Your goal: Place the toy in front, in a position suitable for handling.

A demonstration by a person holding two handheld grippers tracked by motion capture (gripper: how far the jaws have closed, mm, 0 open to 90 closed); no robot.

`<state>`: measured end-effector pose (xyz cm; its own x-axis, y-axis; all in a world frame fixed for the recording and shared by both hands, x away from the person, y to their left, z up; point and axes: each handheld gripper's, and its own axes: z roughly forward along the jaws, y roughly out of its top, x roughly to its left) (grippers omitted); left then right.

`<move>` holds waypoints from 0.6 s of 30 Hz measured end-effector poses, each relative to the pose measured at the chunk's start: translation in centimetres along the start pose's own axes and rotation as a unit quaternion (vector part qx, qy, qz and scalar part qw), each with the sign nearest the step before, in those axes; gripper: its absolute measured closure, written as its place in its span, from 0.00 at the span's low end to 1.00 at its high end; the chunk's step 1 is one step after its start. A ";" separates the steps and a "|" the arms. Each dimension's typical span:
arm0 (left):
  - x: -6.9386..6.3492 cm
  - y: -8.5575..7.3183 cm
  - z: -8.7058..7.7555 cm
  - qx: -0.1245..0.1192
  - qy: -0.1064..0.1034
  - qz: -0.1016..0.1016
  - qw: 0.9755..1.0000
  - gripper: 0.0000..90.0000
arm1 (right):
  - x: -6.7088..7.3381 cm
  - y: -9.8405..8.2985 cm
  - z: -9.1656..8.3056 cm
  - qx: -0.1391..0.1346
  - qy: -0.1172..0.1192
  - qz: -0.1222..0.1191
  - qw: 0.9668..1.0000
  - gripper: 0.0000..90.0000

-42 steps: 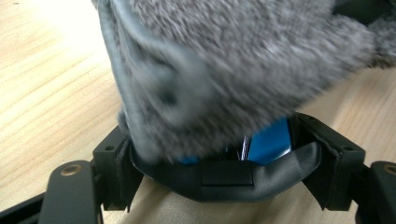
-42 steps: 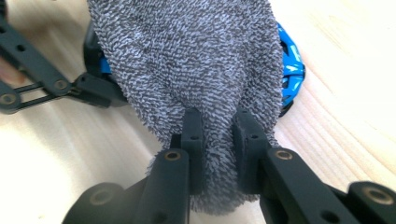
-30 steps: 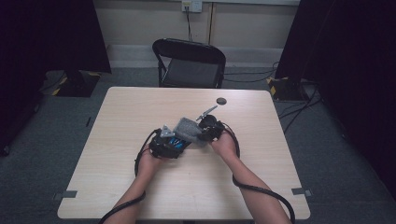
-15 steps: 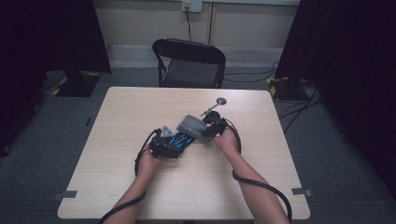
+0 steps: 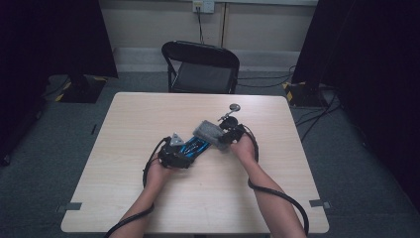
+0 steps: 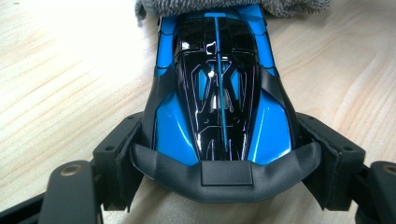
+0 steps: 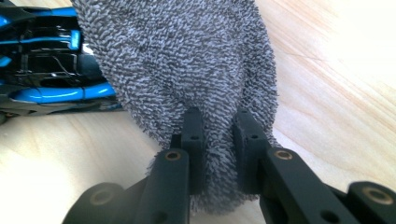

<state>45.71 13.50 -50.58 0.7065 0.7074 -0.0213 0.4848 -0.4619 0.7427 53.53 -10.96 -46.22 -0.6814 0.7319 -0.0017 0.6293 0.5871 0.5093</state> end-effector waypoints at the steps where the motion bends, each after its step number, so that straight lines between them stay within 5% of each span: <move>1: 0.0 0.0 0.0 0.000 0.000 0.000 1.000 0.27 | 0.0 0.0 0.0 0.001 -0.001 0.002 1.000 0.85; 18: 0.0 0.0 0.0 0.000 0.000 0.000 1.000 0.27 | -2.1 -1.6 -0.8 -0.014 -0.028 0.033 0.999 0.86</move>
<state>45.71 13.49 -50.58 0.7065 0.7074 -0.0218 0.4847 -0.4612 0.7432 53.65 -13.73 -46.31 -0.6166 0.7872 -0.0150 0.6606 0.5276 0.5341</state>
